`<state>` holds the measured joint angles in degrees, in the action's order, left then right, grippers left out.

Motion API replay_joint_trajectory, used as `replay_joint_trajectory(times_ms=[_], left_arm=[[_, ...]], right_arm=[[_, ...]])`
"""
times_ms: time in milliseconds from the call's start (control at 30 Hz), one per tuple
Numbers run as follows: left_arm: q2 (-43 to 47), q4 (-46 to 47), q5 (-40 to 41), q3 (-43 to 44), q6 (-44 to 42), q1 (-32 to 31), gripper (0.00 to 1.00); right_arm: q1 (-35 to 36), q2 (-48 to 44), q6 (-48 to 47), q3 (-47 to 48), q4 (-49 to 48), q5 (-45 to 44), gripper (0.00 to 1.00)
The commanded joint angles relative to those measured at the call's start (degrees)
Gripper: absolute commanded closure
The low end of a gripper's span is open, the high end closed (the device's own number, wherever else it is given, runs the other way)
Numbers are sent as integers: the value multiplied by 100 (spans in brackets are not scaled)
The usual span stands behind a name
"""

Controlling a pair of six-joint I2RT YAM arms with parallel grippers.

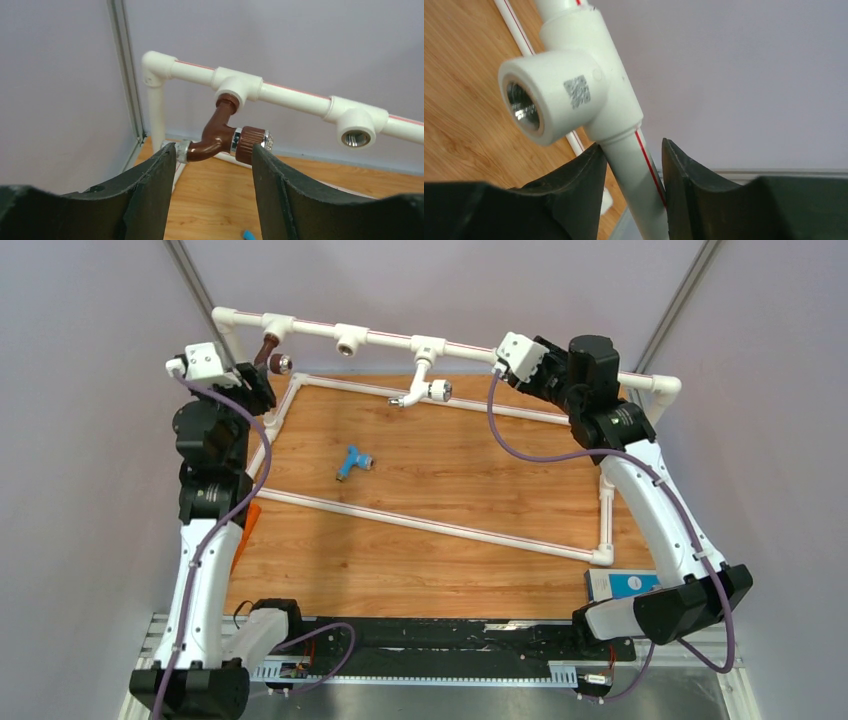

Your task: Install the water faucets

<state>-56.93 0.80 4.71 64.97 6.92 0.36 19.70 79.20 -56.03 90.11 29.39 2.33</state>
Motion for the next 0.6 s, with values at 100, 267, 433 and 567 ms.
replay_joint_trajectory(times_ms=[100, 267, 433, 567], left_arm=[[1130, -982, 987, 68, 82, -1, 35], [1902, -1276, 1568, -334, -31, -1, 35], [2870, -687, 1392, -1275, -129, -10, 34], [3660, -292, 1190, -1899, -322, -18, 34]], right_arm=[[7, 280, 1507, 638, 67, -92, 17], [-2, 53, 1902, 1044, -12, -39, 0], [-2, -518, 2560, 869, -494, -223, 0], [7, -1361, 3299, 54, -1337, -1119, 0]])
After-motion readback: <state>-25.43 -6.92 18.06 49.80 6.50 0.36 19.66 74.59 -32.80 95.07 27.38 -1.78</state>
